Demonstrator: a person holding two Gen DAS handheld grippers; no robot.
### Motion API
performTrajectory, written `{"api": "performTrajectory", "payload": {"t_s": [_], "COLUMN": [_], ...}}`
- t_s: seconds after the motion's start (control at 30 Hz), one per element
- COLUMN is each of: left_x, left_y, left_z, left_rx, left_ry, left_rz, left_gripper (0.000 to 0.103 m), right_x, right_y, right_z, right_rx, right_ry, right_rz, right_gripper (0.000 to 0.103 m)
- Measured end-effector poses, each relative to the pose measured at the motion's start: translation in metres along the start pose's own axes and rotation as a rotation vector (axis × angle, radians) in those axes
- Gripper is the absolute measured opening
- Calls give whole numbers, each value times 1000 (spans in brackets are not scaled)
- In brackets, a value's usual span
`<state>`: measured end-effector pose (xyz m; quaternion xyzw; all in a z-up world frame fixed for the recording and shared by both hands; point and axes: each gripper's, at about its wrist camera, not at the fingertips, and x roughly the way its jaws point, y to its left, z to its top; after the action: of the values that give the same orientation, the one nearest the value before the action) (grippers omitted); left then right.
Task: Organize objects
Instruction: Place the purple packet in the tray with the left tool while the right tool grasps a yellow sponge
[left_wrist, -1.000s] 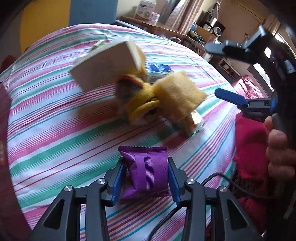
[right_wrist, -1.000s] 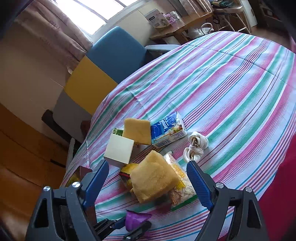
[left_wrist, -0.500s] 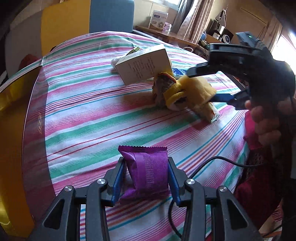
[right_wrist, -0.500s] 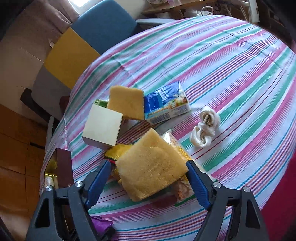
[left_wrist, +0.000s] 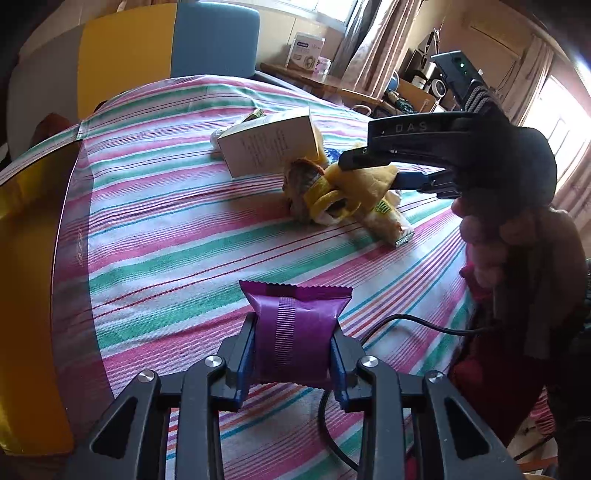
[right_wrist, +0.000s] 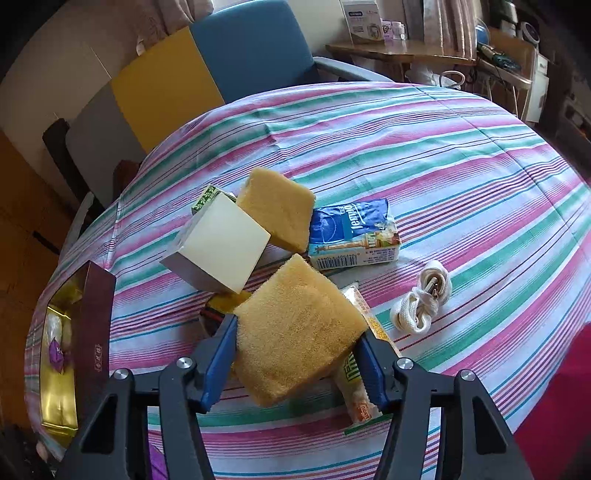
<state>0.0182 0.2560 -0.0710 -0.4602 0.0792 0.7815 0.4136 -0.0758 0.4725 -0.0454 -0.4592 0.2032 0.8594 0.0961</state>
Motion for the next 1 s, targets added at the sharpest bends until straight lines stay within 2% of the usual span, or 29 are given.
{"api": "performTrajectory", "payload": {"t_s": [0.33, 0.5, 0.63, 0.77, 0.83, 1.0], "left_x": [-30, -60, -97, -129, -138, -141], "left_y": [10, 32, 75, 138, 173, 240], "left_z": [2, 5, 4, -7, -14, -31], "left_rx": [-51, -107, -188, -282, -328, -403], "left_ry": [-66, -114, -174, -201, -173, -94], "left_rz": [-7, 21, 107, 266, 340, 472], "left_gripper": [34, 34, 34, 34, 34, 34], "right_x": [-17, -25, -31, -31, -32, -34], "right_y": [1, 5, 15, 20, 20, 22], "right_z": [1, 2, 0, -2, -2, -3], "right_rx": [0, -21, -64, -92, -94, -106], "right_ry": [-80, -120, -144, -149, -152, -159], "right_rz": [20, 37, 57, 59, 66, 68], "right_gripper": [58, 58, 58, 58, 58, 58]}}
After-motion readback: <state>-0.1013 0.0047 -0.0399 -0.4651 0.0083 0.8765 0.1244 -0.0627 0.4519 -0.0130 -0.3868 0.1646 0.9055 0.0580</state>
